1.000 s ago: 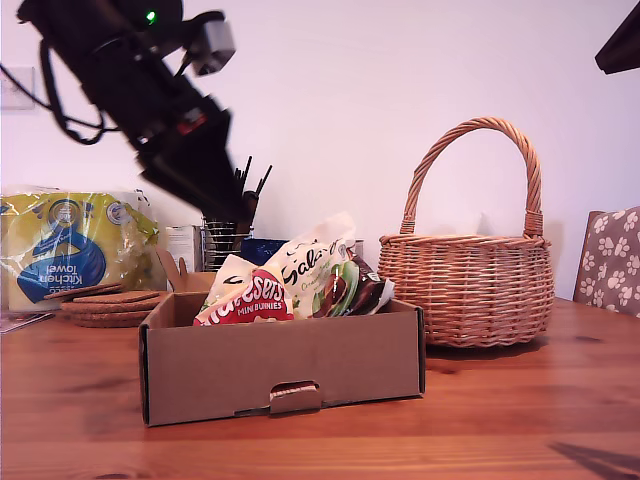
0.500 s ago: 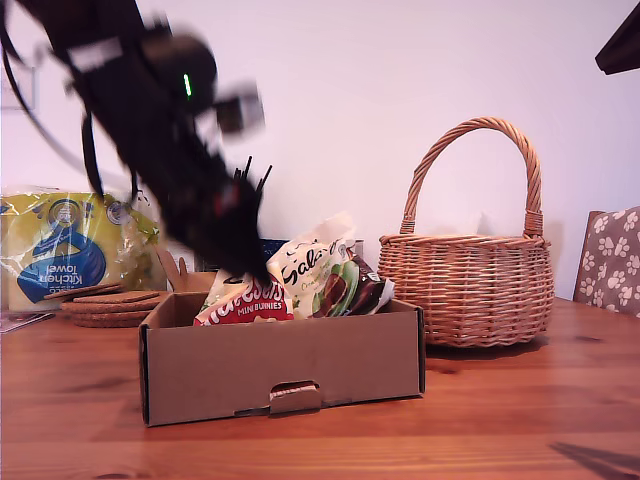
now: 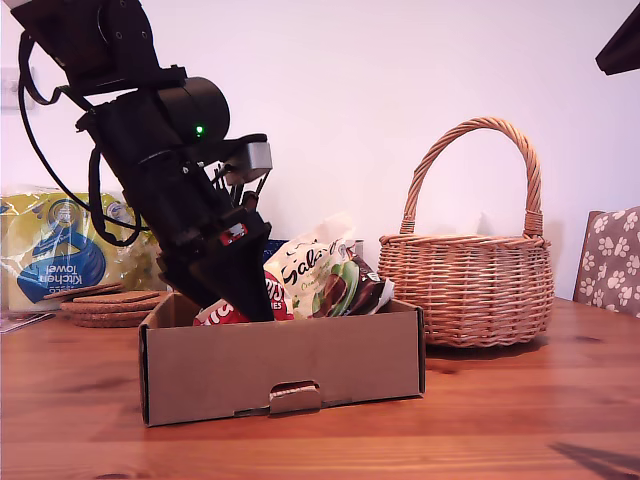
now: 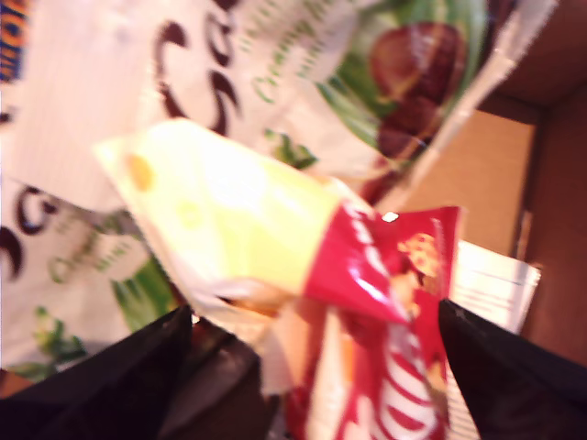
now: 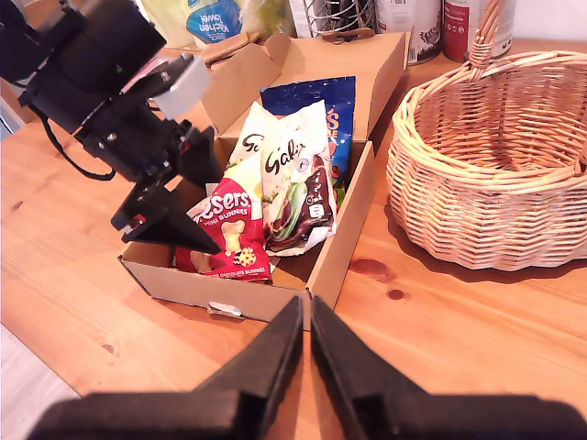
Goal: Move the bags of Easter eggs from the cardboard box on the left into the woven basket on the right side.
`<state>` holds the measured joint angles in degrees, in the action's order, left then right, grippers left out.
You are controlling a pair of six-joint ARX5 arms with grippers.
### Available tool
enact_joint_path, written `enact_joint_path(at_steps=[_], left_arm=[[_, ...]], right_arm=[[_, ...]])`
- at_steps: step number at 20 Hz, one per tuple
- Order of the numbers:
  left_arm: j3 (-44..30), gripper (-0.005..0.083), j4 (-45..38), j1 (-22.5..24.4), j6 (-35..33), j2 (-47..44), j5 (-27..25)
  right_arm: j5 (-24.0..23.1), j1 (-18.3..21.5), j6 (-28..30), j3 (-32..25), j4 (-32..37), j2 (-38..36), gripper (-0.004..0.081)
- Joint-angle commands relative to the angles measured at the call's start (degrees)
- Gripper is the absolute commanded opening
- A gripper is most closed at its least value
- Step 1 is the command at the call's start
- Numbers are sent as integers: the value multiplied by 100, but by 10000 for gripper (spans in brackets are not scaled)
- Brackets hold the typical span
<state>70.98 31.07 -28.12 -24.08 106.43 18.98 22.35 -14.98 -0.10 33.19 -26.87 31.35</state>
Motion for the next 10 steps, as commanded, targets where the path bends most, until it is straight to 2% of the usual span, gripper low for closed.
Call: enact_joint_path(at_steps=[1,5,8,10], left_arm=[[-57,537,-9,-13,72,201,17],[-57,404,-96,-9,153,267,-13],[-57,205,-120,-2,160,280,-17],[-55,115,-160,-2,160,264,26]], right_arm=[[0,37,-4,-114,22,0,-1],[0,37,-4,-114,28,0,-1],[0,37,-4,-114,28,0,-1],[0,37,-4,-114,26,-2,-1]])
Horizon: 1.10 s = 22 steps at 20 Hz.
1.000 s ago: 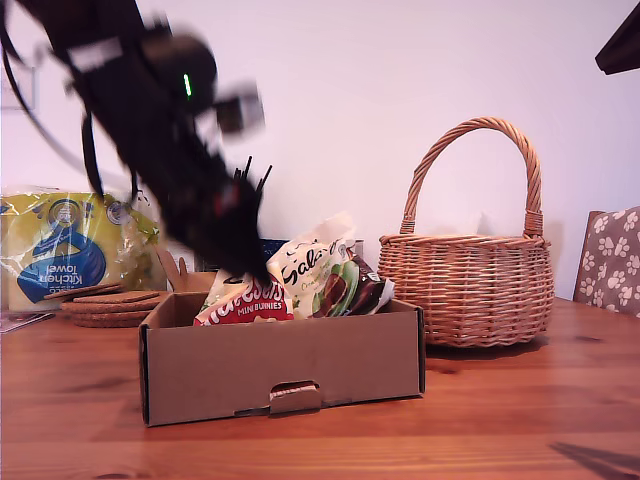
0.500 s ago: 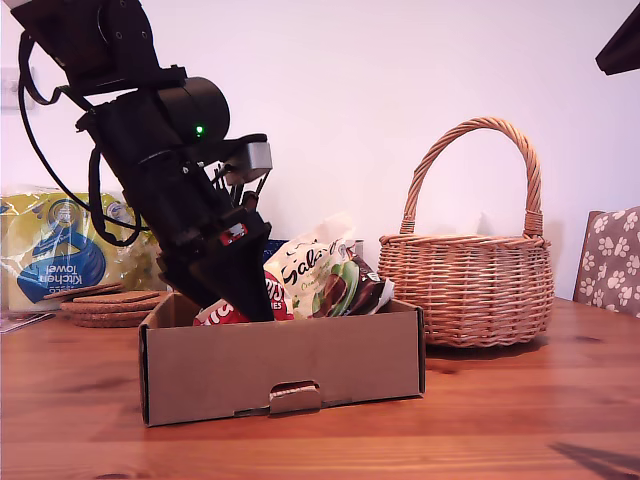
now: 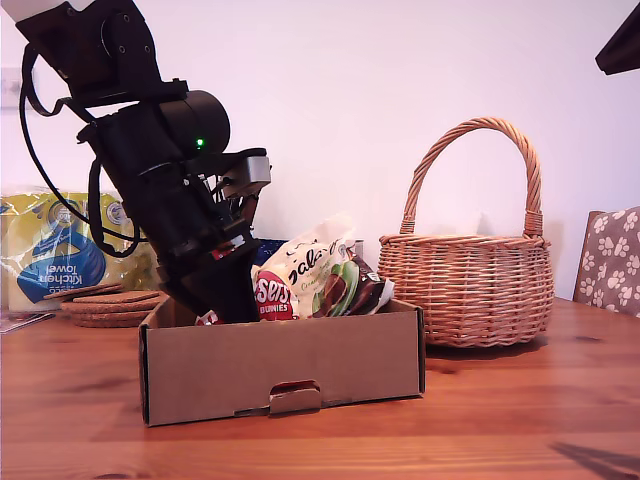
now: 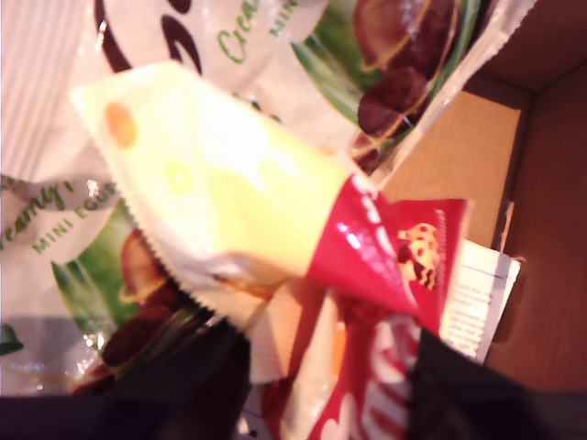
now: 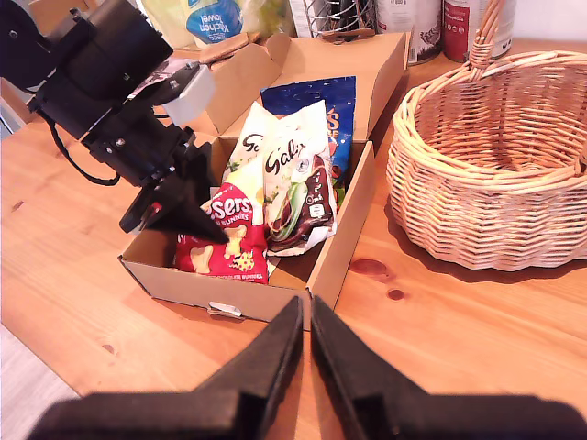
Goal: Move the bags of Easter eggs from the cardboard box on the left into the woven basket on the right side.
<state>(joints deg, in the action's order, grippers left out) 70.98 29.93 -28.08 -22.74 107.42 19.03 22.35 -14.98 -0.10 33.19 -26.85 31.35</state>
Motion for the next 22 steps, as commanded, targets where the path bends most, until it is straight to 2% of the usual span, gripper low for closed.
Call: enact_joint_path(at_steps=[1,4,7,14,15,19,22], left_arm=[[-55,104,-55,-7,26,166,28],[-52,101,-81,-4,26,131,149],[-52,59,9,9,-15,-118,155],[-52,25,-210,79,-13,-1399,155],[-52,3,-417,85,31,-1550,173],[-50,-12,-1707,39,496,-1703,769],[-50,-12,-2769,-214,748,-1600,789]], right_arm=[[0,37,-4,-114,20,0,-1],[0,37,-2,-114,20,0,-1],[-42,37,-2,-114,20,0,-1],[-42,37,-2,-114,20,0,-1],[-42,37,-2,-114,17,0,-1],[-42,37,-2,-114,11,-2,-1],[-46,39,-4,-114,17,-2,-11]])
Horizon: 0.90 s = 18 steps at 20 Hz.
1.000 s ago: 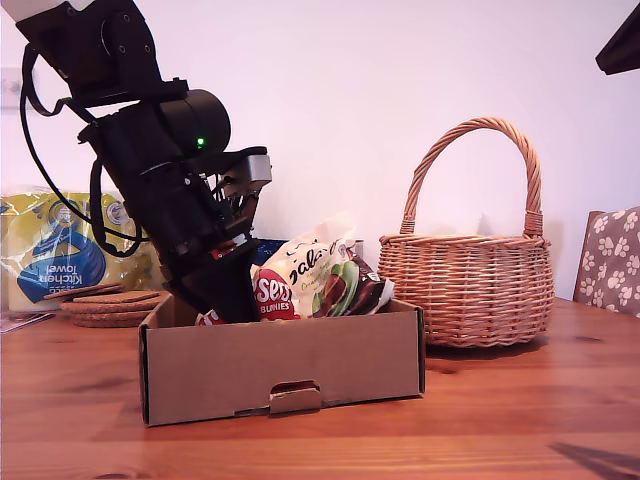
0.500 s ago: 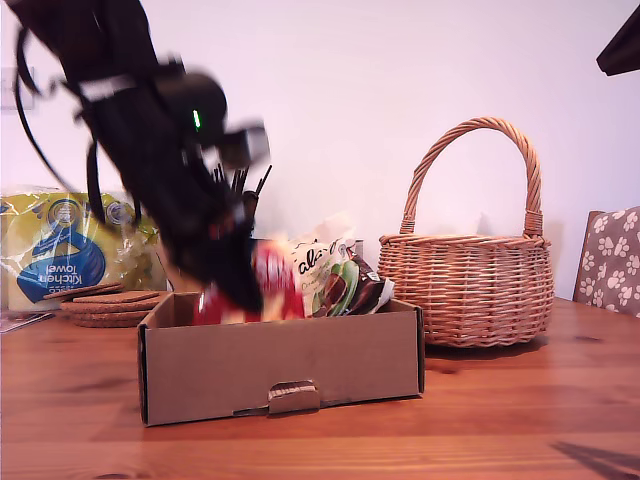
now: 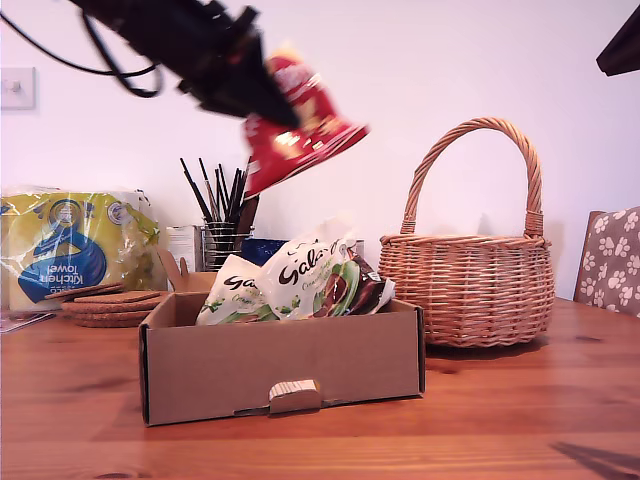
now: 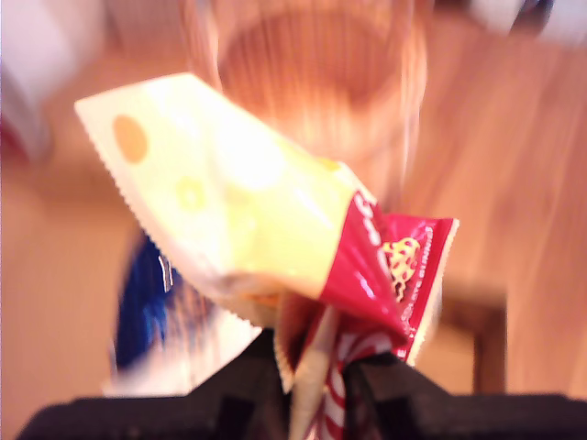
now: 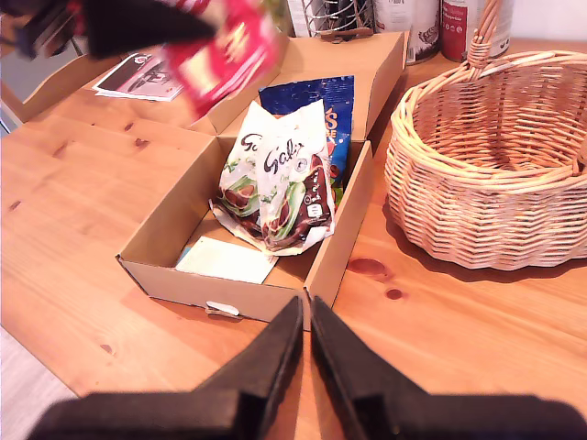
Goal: Move the bags of Easter eggs from the cardboard box on the left into the woven basket on the right side.
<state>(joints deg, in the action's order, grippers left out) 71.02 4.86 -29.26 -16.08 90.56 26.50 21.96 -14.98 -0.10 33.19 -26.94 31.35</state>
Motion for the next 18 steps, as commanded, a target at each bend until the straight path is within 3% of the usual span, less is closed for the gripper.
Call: enact_joint_path(at_steps=[1,5,10,14,18], left_arm=[[-57,-12,-647,-175,173,157,-4],[-55,-12,-2107,-496,334,680,-286],[-28,-12,-3554,-879,415,1475,-855],[466,-12,-4000,-1078,415,2090,-1060],[1414,-11,-3912,-1182,413,2865,-1073]], right_arm=[[-4,39,-4,-114,48,-4,-11],[-66,44,-4,-111,144,-96,-11],[-1145,48,0,-76,262,-555,-11],[-1224,48,17,-76,256,-822,-11],[-1209,48,15,-76,219,-844,-11]])
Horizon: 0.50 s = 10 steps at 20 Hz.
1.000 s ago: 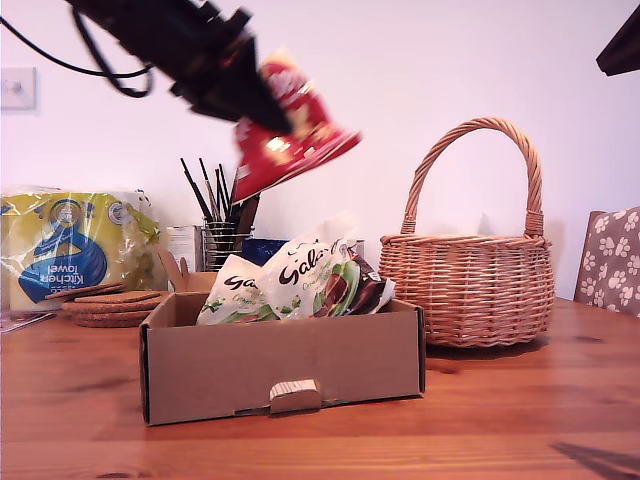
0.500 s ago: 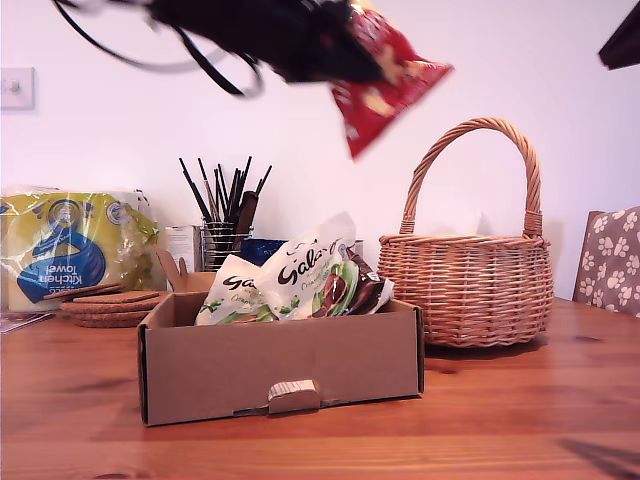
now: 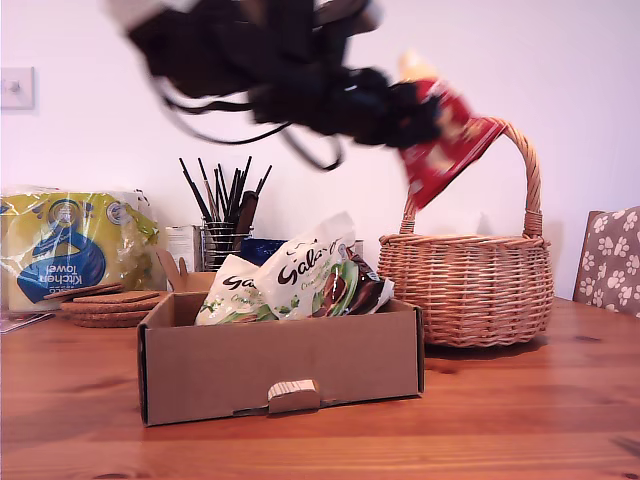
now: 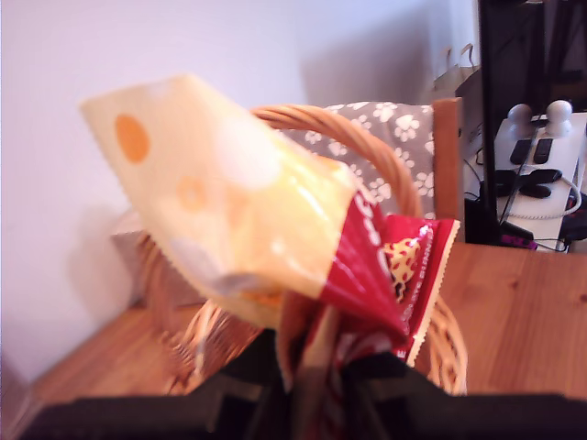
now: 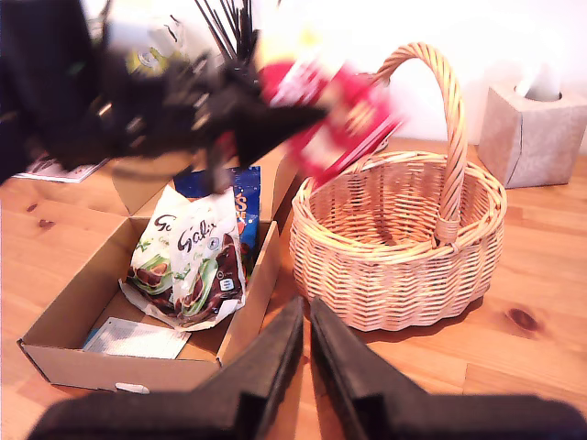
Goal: Move the bags of Easter eggs from the cardboard box on the left into the woven basket on the right side.
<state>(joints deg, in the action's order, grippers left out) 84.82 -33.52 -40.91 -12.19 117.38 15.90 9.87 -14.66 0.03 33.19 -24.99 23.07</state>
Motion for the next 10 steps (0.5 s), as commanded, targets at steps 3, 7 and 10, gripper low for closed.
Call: enact_joint_path(at_steps=[3,7,10], left_arm=[[678,-11,236,-31,22,717,-61],[1019,-9,494,-24,15,1143,-208],[1019,22,723,-24,20,1158,-289]], right_arm=[[2,15,2,-76,31,-15,-11],[2,15,2,-76,46,-15,-11],[7,15,2,-76,107,-15,-11]])
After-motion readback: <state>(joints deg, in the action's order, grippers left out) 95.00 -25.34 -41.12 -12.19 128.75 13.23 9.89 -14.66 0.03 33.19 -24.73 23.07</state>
